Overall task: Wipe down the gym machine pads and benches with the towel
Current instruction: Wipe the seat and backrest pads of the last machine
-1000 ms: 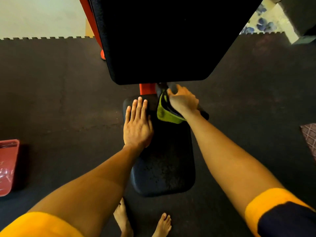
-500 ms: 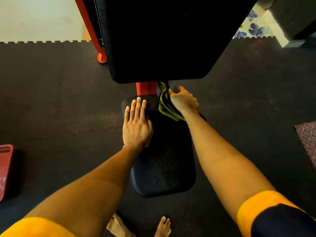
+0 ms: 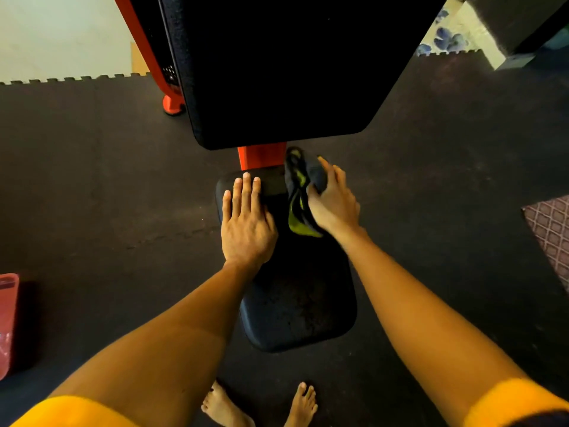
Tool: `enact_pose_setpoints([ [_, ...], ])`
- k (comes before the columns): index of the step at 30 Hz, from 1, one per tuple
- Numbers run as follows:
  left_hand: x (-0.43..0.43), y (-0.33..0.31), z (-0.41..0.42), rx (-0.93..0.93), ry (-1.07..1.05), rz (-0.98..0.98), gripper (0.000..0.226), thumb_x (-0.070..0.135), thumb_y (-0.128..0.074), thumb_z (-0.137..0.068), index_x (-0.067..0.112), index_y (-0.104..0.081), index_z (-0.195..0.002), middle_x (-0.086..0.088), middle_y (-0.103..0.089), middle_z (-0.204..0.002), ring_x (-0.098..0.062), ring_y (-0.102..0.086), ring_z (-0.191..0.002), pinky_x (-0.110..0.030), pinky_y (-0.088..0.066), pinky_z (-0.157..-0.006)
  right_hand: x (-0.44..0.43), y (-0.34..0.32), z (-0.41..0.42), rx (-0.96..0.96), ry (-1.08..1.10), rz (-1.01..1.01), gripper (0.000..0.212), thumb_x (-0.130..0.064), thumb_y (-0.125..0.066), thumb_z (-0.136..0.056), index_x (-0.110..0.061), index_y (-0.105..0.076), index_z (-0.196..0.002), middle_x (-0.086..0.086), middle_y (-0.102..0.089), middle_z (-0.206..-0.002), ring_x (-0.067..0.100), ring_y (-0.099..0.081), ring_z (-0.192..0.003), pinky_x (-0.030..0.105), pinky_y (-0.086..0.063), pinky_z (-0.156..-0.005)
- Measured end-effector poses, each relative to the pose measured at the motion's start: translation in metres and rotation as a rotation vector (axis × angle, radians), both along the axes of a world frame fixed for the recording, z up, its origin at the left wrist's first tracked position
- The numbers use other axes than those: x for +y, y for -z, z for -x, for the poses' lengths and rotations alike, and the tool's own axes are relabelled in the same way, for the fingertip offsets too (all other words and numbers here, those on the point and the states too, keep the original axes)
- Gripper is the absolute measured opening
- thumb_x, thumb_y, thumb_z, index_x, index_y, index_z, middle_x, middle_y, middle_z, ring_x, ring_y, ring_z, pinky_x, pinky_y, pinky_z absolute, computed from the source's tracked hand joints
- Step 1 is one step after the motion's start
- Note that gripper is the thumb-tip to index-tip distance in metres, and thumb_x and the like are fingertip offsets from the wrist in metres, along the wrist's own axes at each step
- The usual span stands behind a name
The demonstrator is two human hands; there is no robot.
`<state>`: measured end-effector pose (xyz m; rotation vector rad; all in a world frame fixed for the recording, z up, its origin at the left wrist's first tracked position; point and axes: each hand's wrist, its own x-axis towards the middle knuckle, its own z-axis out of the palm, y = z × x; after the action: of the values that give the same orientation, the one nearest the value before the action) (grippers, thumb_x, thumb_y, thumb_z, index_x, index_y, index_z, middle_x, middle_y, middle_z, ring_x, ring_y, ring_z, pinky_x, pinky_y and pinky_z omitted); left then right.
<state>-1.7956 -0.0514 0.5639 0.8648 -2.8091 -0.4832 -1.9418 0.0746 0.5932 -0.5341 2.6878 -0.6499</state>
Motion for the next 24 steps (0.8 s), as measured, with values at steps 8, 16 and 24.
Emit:
enact_pose_setpoints([
  [8,-0.002,0.004,-0.001,-0.018,0.003,0.034,0.067,0.035,-0.023,-0.1,0.009,-0.019,-0.162,-0.012,-0.012,-0.17,-0.024,-0.004,-0.158,-0.044,-0.004,-0.129,-0.056,-0.001,-0.006,0.238,-0.216,-0.18,0.053,-0.06,-0.05,-0.097,-0.033,-0.058,-0.142,-0.001,-0.044,-0.157,0.043,-0.031,-0.148,0.06,-0.027,-0.116],
  [16,0.0,0.002,-0.001,-0.019,0.005,0.014,0.067,0.038,-0.019,-0.101,0.012,-0.017,-0.163,-0.009,-0.008,-0.171,-0.022,-0.001,-0.158,-0.044,-0.002,-0.129,0.005,-0.002,-0.01,-0.022,0.138,0.062,0.057,-0.056,-0.046,-0.103,-0.042,-0.031,-0.156,0.0,-0.039,-0.16,0.045,-0.05,-0.132,0.054,-0.042,-0.101],
  [24,0.0,0.003,0.0,-0.046,0.012,0.034,0.068,0.037,-0.018,-0.1,0.01,-0.015,-0.163,-0.01,-0.007,-0.171,-0.024,-0.001,-0.158,-0.045,-0.002,-0.129,-0.032,0.009,-0.027,0.305,-0.095,-0.114,0.057,-0.056,-0.048,-0.096,-0.032,-0.053,-0.147,0.002,-0.039,-0.162,0.045,-0.035,-0.146,0.059,-0.034,-0.112],
])
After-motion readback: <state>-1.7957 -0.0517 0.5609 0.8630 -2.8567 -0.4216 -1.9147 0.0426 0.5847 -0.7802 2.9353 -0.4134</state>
